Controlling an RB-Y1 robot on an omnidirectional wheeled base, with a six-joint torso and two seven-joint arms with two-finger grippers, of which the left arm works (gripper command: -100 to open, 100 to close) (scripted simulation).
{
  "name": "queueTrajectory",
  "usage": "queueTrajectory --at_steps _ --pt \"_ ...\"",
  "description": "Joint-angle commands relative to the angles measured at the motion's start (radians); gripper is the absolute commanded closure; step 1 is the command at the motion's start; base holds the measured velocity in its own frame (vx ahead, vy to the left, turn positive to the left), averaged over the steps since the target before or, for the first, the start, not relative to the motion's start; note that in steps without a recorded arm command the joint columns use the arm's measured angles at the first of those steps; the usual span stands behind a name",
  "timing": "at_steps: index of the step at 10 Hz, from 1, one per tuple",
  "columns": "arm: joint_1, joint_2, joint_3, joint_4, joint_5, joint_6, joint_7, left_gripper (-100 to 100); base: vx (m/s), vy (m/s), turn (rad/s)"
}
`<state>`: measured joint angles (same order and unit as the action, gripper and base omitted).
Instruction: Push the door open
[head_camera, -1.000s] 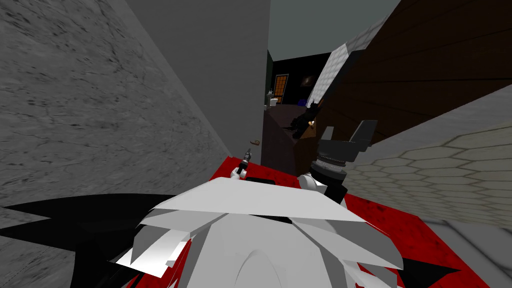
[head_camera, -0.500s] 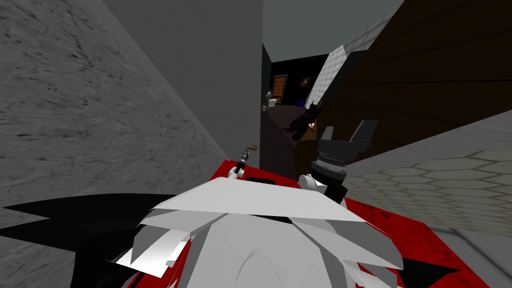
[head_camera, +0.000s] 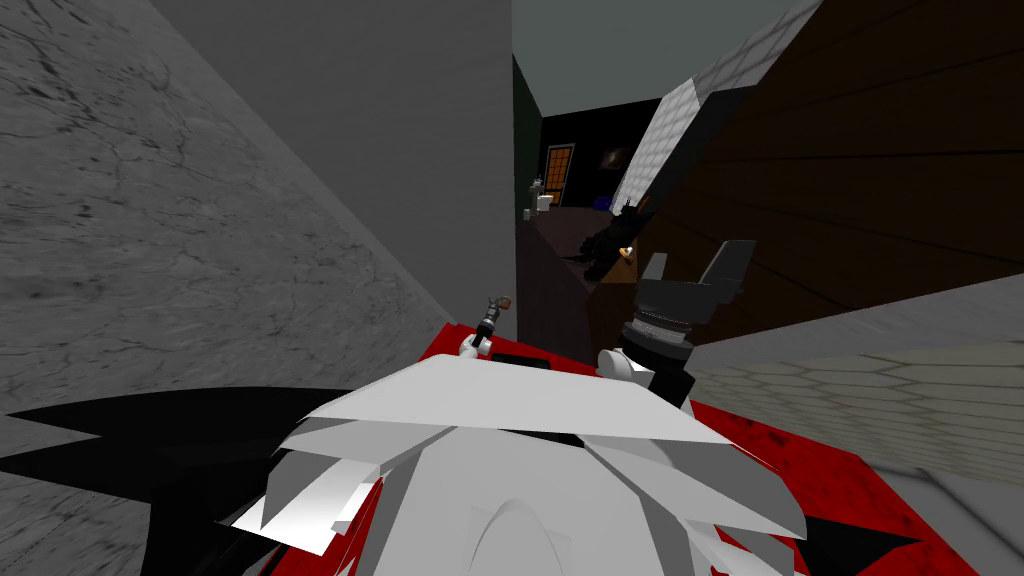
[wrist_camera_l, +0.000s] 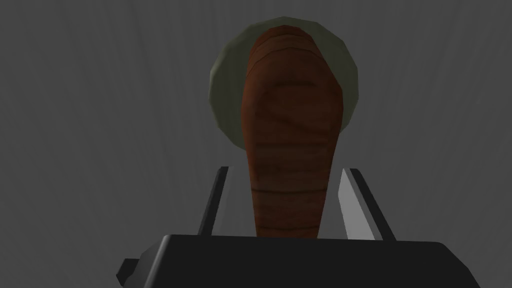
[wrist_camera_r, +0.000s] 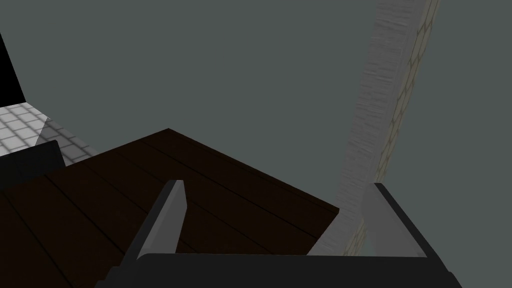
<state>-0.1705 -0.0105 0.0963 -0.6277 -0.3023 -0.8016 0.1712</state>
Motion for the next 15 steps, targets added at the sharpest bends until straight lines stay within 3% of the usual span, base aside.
queueTrajectory --at_steps 1,5,6,10,15 --pt "0.0 0.001 0.0 0.001 0.0 -0.001 0.0 100 -0.024 0.004 -0.01" --pt "0.0 0.001 0.0 0.001 0.0 -0.001 0.0 100 -0.003 0.001 -0.004" --pt "-0.003 0.02 0.013 -0.001 0.009 0.001 -0.006 100 0.112 -0.056 0.014" --pt "-0.001 0.05 0.041 -0.002 0.027 0.003 -0.017 100 0.17 -0.089 0.038" --pt "0.001 0.072 0.074 -0.003 0.049 0.004 -0.031 100 0.154 -0.069 0.047"
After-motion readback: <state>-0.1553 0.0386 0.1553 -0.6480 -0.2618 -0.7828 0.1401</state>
